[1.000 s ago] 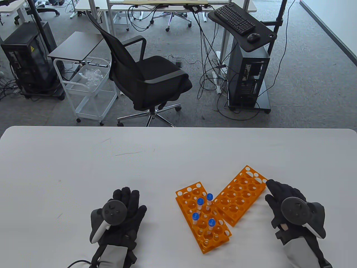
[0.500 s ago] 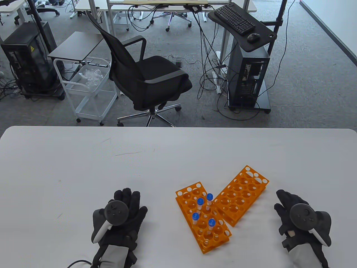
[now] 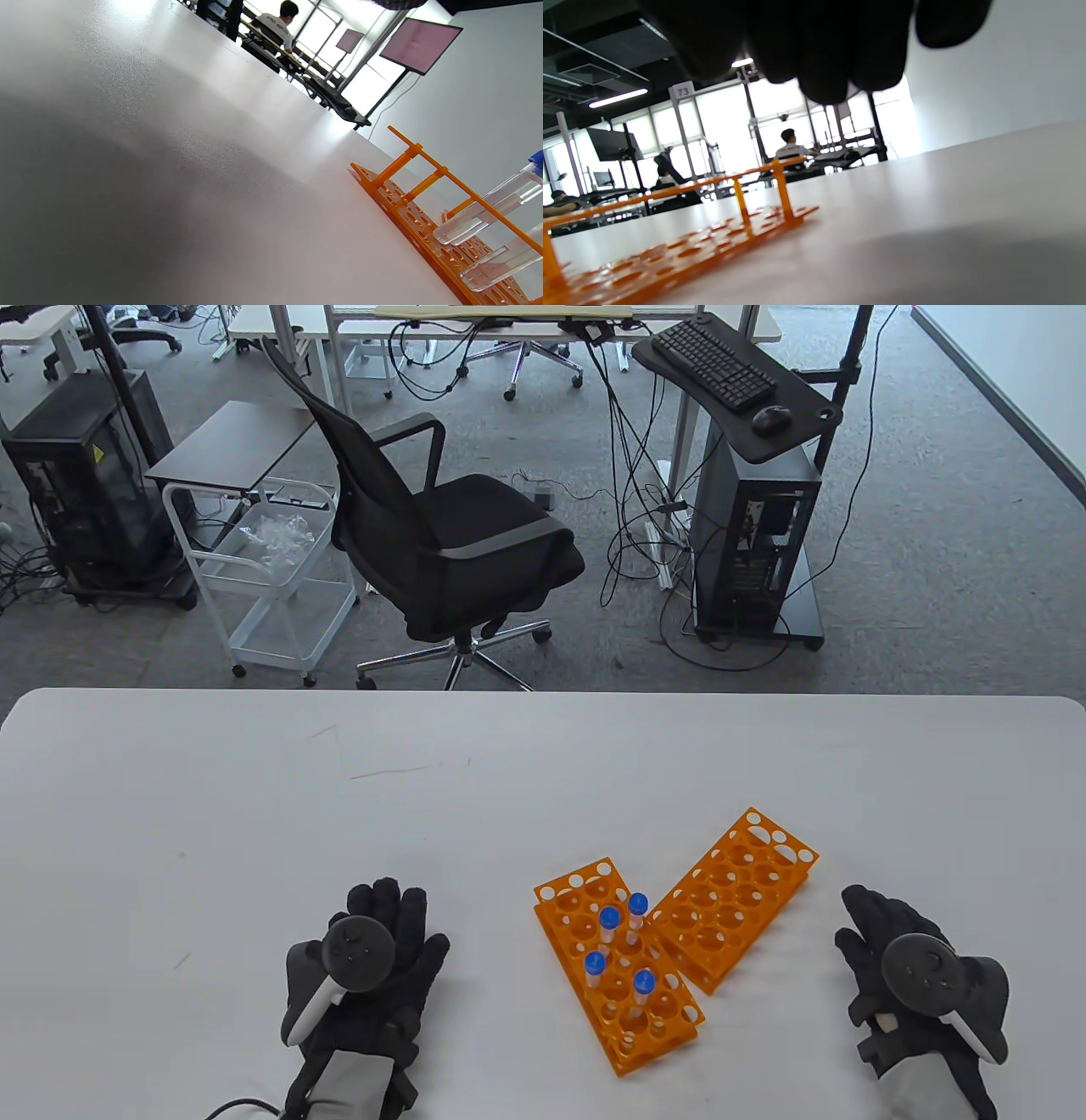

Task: Transfer 4 test tubes between racks (Right hand only)

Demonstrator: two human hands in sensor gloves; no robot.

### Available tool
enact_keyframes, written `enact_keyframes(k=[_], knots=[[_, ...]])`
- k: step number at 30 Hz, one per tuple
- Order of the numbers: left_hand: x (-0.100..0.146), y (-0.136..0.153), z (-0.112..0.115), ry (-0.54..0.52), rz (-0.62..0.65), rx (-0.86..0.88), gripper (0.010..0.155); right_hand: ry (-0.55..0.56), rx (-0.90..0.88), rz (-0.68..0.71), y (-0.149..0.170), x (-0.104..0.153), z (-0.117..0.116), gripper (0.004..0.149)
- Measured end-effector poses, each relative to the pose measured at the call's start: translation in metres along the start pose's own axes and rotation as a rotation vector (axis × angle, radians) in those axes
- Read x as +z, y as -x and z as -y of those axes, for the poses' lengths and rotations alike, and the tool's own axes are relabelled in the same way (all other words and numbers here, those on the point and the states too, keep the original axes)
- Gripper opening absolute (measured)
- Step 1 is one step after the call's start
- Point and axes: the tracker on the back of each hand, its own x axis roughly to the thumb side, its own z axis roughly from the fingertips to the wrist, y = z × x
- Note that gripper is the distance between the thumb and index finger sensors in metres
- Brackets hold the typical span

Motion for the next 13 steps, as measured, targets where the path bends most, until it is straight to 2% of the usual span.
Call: enact_keyframes(k=[13], knots=[[0.0001, -0.0006, 0.0007, 0.001, -0.002, -0.005, 0.068, 0.003, -0.01, 0.0, -0.0003, 0.0026, -0.0001, 0.055]])
